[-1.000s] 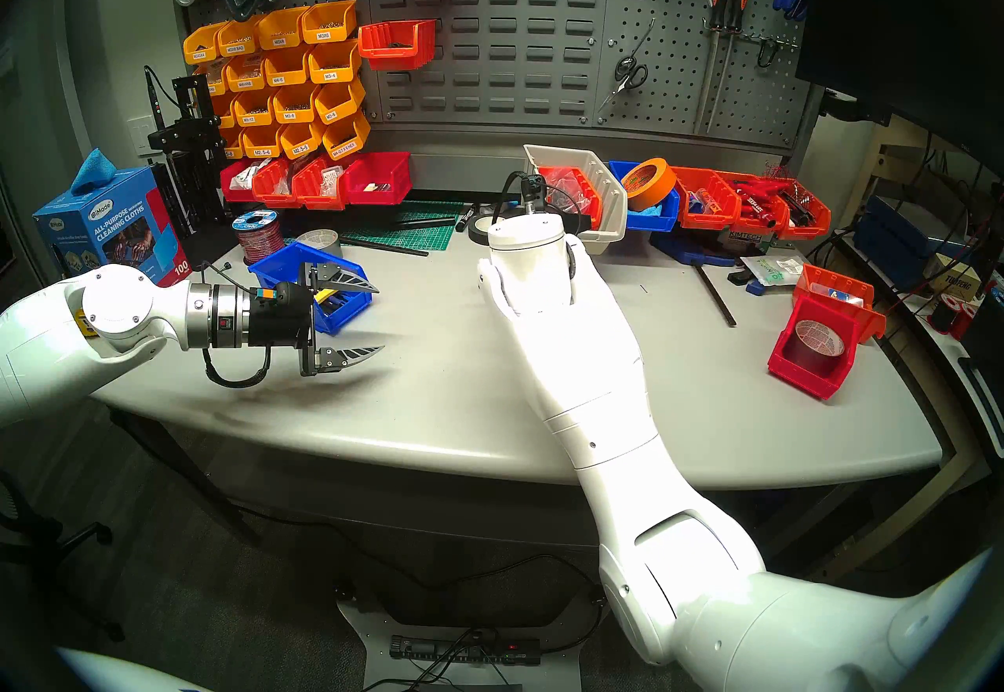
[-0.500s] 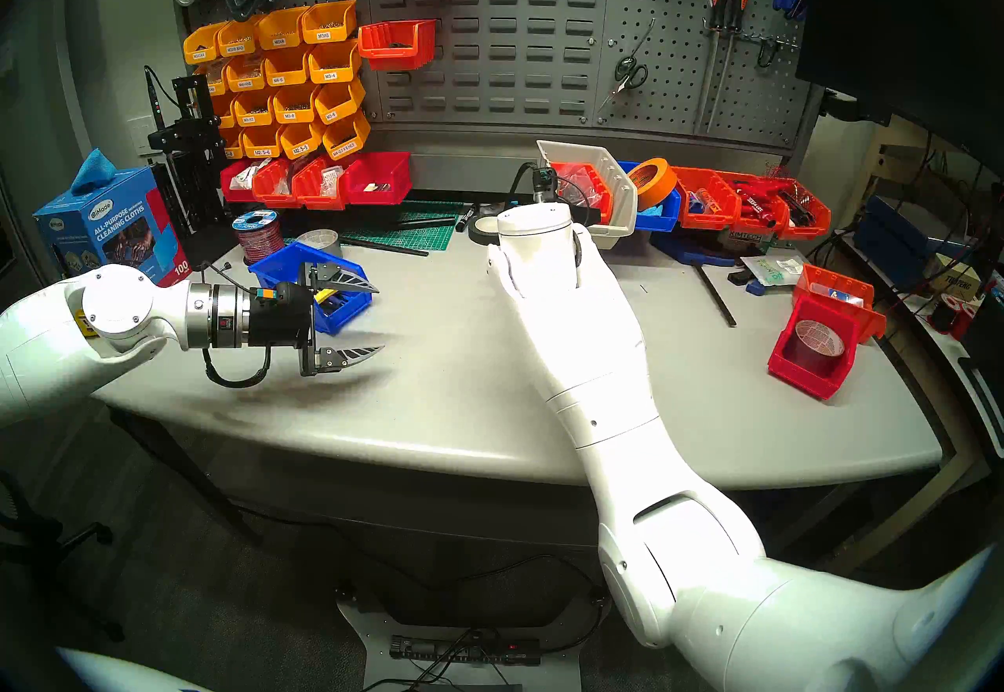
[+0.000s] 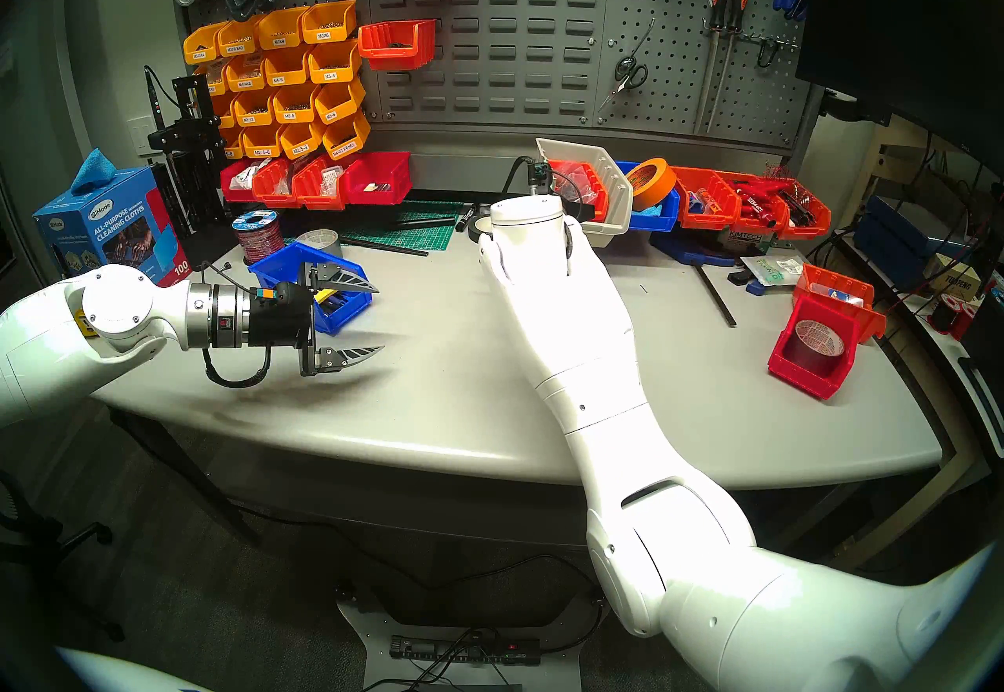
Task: Hang all the unorganized tool boxes onto the wall
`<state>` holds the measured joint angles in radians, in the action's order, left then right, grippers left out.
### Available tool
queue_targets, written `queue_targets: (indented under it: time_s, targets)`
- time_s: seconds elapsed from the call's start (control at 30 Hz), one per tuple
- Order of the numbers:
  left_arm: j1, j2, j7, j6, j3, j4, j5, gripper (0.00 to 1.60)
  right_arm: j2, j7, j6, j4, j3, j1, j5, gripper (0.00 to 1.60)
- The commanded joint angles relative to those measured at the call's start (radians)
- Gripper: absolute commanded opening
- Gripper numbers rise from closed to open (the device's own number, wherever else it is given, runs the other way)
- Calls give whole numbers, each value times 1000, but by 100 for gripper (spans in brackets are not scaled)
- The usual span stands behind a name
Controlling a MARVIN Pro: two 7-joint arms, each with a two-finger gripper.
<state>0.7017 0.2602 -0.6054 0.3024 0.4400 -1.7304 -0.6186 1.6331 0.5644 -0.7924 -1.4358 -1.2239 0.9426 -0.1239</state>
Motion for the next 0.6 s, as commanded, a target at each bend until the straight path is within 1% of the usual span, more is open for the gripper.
queue_targets:
  time_s: [0.0, 0.1, 0.3, 0.33, 0.37, 0.57]
  targets:
    - [-10, -1, 0, 0, 9, -2, -1, 160, 46, 20, 31, 21, 5, -69, 5, 0]
    - [-10, -1, 1, 0, 9, -2, -1, 160, 50, 20, 34, 30, 7, -78, 5, 0]
    - [-10, -1, 1, 0, 9, -2, -1, 160, 63, 30, 46, 92, 1, -125, 8, 0]
    - [-10, -1, 1, 0, 9, -2, -1, 160, 67, 29, 49, 87, -5, -118, 16, 0]
    - [-10, -1, 1, 0, 9, -2, -1, 160, 66, 33, 49, 107, -1, -135, 8, 0]
    - [-10, -1, 1, 0, 9, -2, -1, 160, 77, 42, 64, 160, -3, -165, 11, 0]
